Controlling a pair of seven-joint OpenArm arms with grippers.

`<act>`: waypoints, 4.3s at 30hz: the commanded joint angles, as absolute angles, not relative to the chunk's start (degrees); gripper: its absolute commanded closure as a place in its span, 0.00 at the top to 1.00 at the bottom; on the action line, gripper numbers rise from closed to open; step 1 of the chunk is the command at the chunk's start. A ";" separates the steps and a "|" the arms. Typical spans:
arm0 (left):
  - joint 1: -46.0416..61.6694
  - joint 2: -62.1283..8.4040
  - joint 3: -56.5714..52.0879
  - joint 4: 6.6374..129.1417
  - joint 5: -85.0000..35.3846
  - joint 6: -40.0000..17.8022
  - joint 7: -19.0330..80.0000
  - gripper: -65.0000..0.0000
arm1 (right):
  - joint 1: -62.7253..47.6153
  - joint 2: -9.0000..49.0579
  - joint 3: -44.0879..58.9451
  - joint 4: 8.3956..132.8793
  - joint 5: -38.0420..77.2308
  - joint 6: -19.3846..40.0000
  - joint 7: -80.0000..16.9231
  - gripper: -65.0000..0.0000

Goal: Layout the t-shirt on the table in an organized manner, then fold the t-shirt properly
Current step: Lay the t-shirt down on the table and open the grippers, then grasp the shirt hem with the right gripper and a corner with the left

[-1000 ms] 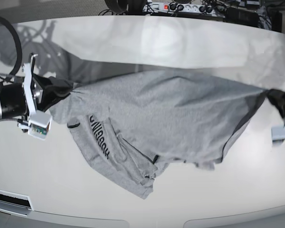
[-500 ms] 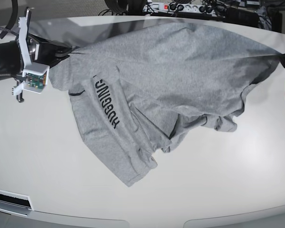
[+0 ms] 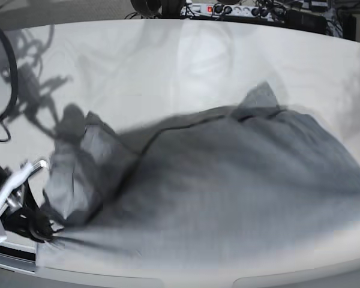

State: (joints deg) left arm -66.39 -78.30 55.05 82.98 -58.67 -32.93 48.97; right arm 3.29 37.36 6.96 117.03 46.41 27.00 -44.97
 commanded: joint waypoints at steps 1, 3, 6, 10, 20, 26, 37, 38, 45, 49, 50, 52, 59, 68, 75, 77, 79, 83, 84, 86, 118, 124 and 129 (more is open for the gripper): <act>-66.83 -75.92 54.59 76.34 -60.49 -33.30 49.54 0.24 | 5.93 37.50 6.66 114.85 46.92 27.00 -44.14 0.34; -66.83 -70.11 54.59 61.49 -63.02 -34.11 49.80 0.42 | 8.78 36.03 5.56 110.00 46.94 26.96 -44.18 0.55; -66.83 -63.35 54.57 42.63 -67.11 -35.88 49.78 0.45 | 10.52 34.20 5.26 107.15 48.60 27.05 -45.82 0.55; -66.83 -56.25 52.97 26.55 -74.41 -36.32 50.35 0.45 | 11.29 33.95 5.23 107.13 54.04 29.43 -46.72 0.55; -65.43 -49.60 33.26 23.40 -85.00 -40.00 66.94 0.45 | 6.96 26.17 5.23 107.11 47.05 27.16 -53.45 0.45; -64.49 -45.60 30.94 23.40 -85.00 -40.00 68.12 0.45 | 1.50 22.81 0.71 106.34 45.56 37.10 -53.23 0.45; -57.95 -39.66 30.94 23.40 -85.00 -40.00 69.10 0.45 | 10.04 21.69 -20.67 84.55 18.37 25.21 -42.50 0.63; -57.54 -39.68 30.94 23.40 -85.00 -40.00 69.06 0.45 | 10.85 21.45 -21.47 82.15 17.67 24.75 -41.60 0.63; -55.64 -39.99 30.94 23.40 -85.00 -40.00 69.08 0.45 | 14.48 18.33 -22.98 67.55 10.70 20.97 -32.60 0.62; -55.20 -39.99 30.94 23.40 -85.00 -40.00 69.10 0.45 | 14.61 16.82 -23.00 63.24 5.74 18.22 -31.29 0.27; -55.22 -39.99 30.94 23.40 -85.00 -40.00 69.10 0.45 | 14.61 16.64 -22.98 63.24 5.48 18.46 -33.39 0.10; -55.24 -40.01 30.94 23.42 -85.00 -40.00 69.12 0.45 | 15.07 16.69 -22.98 63.96 5.48 18.72 -38.96 0.00; -55.20 -40.56 30.94 28.45 -85.00 -40.00 77.95 0.44 | 15.09 23.81 -22.83 84.66 7.22 20.43 -55.57 0.00; -50.61 -42.72 30.94 50.50 -85.00 -40.00 80.00 0.39 | 15.22 37.65 -22.83 103.44 25.41 33.93 -60.20 0.00; -35.97 -46.46 30.94 71.57 -85.00 -40.00 80.00 0.39 | 14.90 37.80 -22.83 103.28 27.09 32.36 -58.54 0.00; -31.22 -48.27 30.94 76.73 -85.00 -40.00 80.00 0.39 | 14.90 37.78 -22.83 103.28 27.62 32.36 -58.50 0.00; -26.50 -49.95 30.94 80.93 -85.00 -40.00 80.00 0.39 | 14.92 37.78 -22.83 103.28 28.99 32.34 -57.98 0.00; -19.00 -50.59 30.94 84.42 -81.25 -40.00 80.00 0.44 | 14.90 37.78 -22.83 103.24 31.57 30.68 -57.63 0.00; -17.67 -50.59 30.94 84.36 -78.06 -40.00 77.38 0.48 | 14.79 37.78 -22.83 103.24 31.51 30.63 -57.65 0.00; -15.20 -50.41 30.94 84.14 -69.12 -40.00 69.10 0.55 | 14.74 37.80 -22.83 103.24 31.51 30.44 -57.69 0.00; -11.99 -38.28 30.94 73.87 -28.25 -28.51 51.86 0.00 | 14.79 37.80 -22.83 103.24 31.51 28.05 -57.63 0.00; -17.56 -41.19 30.94 76.01 -24.97 -25.87 54.41 0.00 | 14.79 37.82 -22.83 103.24 31.44 28.14 -56.14 0.00; -19.73 -48.64 30.94 83.59 -31.57 -26.17 54.43 0.00 | 14.87 37.95 -22.83 103.24 31.31 28.80 -56.14 0.00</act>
State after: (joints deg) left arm -18.26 -47.97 31.51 82.74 -31.48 -26.04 55.13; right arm 13.41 37.08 -23.49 102.48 31.09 28.97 -57.21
